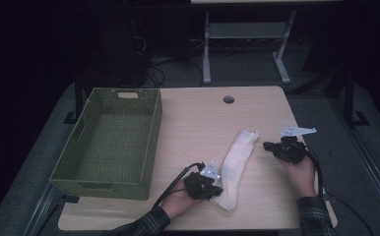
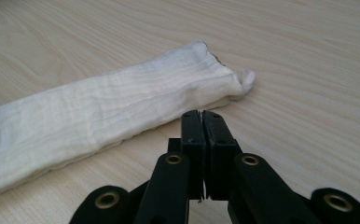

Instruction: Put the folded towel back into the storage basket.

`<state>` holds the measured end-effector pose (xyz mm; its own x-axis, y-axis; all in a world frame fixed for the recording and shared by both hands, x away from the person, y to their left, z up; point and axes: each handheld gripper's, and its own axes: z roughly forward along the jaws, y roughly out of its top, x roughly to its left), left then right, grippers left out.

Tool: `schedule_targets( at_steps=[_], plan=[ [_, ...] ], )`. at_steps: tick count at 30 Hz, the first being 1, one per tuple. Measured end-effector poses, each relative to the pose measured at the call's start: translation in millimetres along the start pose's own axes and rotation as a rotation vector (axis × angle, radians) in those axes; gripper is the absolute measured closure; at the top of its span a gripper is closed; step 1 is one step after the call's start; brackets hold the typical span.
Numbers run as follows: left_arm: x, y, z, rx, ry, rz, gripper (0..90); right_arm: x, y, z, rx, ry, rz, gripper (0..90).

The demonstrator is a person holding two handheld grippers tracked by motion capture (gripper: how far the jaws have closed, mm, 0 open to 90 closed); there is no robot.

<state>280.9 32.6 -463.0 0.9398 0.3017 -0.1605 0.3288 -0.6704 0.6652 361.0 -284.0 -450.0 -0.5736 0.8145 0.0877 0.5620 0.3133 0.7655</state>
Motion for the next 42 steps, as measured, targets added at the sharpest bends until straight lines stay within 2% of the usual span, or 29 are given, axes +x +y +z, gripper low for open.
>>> schedule_targets(
  at_steps=[5, 11, 13, 16, 19, 23, 26, 28, 33, 39, 42],
  plan=[
    [-10.6, 6.3, 10.2, -0.013, -0.027, 0.03, 89.7, 1.1, 0.7, 1.1, 0.003, 0.003, -0.007, 87.5],
    [-20.5, 13.4, 22.3, -0.032, -0.056, 0.044, 89.7, 3.1, 1.4, 2.8, 0.005, 0.008, -0.017, 87.5],
    [-24.0, 15.8, 25.3, -0.034, -0.056, 0.063, 89.6, 3.4, 1.6, 3.4, 0.006, 0.008, -0.016, 87.5],
    [-21.0, 17.2, 20.7, -0.039, -0.045, 0.065, 88.8, 4.5, 1.8, 3.1, 0.009, 0.011, -0.013, 87.5],
    [-14.5, 21.3, 10.1, -0.053, -0.008, 0.086, 84.3, 3.6, 1.8, 3.0, 0.004, 0.011, -0.017, 86.8],
    [-6.0, 31.5, -1.3, -0.083, -0.032, 0.126, 71.3, 3.6, 1.7, 3.9, 0.008, 0.015, -0.016, 85.1],
    [-2.5, 37.8, -2.1, -0.086, -0.037, 0.145, 61.6, 3.6, 2.1, 4.5, 0.008, 0.017, -0.015, 83.4],
    [-0.7, 42.1, -0.3, -0.088, -0.052, 0.157, 58.7, 3.8, 2.2, 4.8, 0.009, 0.018, -0.014, 82.8],
    [-1.0, 50.3, 15.4, -0.06, -0.105, 0.209, 51.1, 4.2, 2.3, 5.2, 0.012, 0.019, -0.016, 81.7],
    [0.5, 47.1, 36.8, 0.005, -0.145, 0.237, 44.9, 3.0, 1.8, 5.5, 0.015, 0.024, -0.016, 80.5],
    [1.4, 44.7, 40.4, 0.022, -0.156, 0.241, 39.8, 4.0, 1.7, 6.0, 0.02, 0.027, -0.006, 80.4]
  ],
)
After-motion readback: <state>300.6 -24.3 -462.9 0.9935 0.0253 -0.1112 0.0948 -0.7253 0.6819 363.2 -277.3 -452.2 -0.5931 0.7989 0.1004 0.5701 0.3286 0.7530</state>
